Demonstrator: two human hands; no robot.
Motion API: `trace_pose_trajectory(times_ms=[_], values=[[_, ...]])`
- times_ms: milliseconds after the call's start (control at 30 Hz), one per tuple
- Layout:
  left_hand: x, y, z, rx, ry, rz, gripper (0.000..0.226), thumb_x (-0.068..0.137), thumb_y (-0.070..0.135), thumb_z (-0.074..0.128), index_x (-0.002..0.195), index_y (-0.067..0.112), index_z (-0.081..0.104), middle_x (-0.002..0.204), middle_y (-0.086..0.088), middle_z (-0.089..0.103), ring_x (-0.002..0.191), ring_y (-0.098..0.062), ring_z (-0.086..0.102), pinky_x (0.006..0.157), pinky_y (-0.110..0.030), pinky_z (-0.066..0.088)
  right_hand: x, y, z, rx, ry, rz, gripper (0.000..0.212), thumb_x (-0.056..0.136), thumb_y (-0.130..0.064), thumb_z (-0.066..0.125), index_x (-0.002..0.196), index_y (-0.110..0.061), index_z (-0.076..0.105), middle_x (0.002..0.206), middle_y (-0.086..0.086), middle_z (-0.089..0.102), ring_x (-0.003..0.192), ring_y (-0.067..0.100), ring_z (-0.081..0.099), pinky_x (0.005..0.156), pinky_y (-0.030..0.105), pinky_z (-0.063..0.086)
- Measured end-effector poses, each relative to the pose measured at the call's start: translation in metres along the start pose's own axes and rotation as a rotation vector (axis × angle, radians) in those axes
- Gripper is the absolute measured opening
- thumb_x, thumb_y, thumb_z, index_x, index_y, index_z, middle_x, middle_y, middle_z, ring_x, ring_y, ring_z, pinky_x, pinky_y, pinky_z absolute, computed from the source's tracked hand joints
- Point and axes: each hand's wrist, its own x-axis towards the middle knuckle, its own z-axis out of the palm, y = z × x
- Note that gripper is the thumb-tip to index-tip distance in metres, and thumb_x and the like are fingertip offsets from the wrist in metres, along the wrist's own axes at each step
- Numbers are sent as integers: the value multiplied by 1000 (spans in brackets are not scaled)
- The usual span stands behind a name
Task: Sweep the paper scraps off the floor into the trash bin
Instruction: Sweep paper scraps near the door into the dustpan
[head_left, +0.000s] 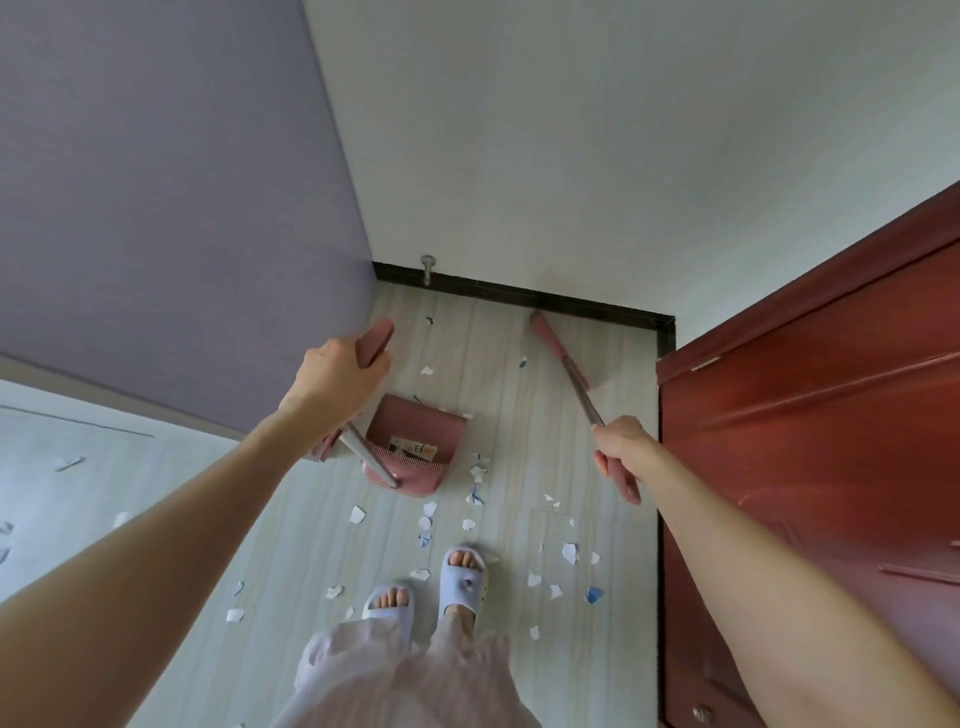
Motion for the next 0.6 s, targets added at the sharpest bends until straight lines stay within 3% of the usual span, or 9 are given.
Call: trace_pose_trajectory(times_ms=[100, 267, 333, 400, 500, 600], values=[[0, -3, -8, -8, 26, -9, 31, 97, 33, 47, 72, 13, 45, 69, -5, 49, 61, -25, 56, 66, -40, 55, -1, -11, 15, -66, -40, -39, 46, 93, -4, 38, 48, -5, 44, 28, 9, 45, 32, 18, 44, 43, 19, 35], [-8, -12, -26, -63, 46, -26, 30, 97, 32, 48, 74, 12, 46, 70, -6, 51, 52, -20, 57, 43, -25, 47, -24, -19, 42, -132, -89, -87, 30, 94, -3, 41, 65, 0, 48, 55, 11, 55, 51, 24, 54, 52, 24, 45], [-17, -15, -33, -59, 46, -15, 31, 97, 31, 48, 72, 12, 45, 70, -7, 52, 54, -21, 56, 44, -26, 47, -40, -15, 52, -141, -117, -87, 17, 95, -4, 37, 83, 2, 47, 56, 10, 55, 48, 20, 52, 48, 23, 44], [-26, -18, -37, -47, 38, -8, 33, 96, 32, 48, 71, 10, 46, 70, -10, 54, 60, -26, 57, 58, -34, 53, -56, -9, 59, -143, -144, -82, 8, 95, -4, 35, 97, 0, 42, 58, 8, 53, 43, 15, 48, 41, 21, 39], [-39, -22, -47, -23, 4, 6, 33, 95, 32, 48, 76, 6, 50, 74, -13, 57, 64, -28, 57, 63, -35, 53, -78, 0, 61, -172, -180, -50, 14, 95, -8, 36, 84, -4, 43, 55, 6, 51, 32, 11, 46, 35, 15, 34], [-48, -22, -56, -24, -35, 33, 32, 96, 31, 49, 78, 5, 51, 71, -10, 56, 52, -21, 58, 43, -22, 48, -89, -2, 45, -68, -202, -27, 28, 93, -6, 38, 65, -10, 39, 41, 3, 46, 16, 8, 35, 30, 8, 27]])
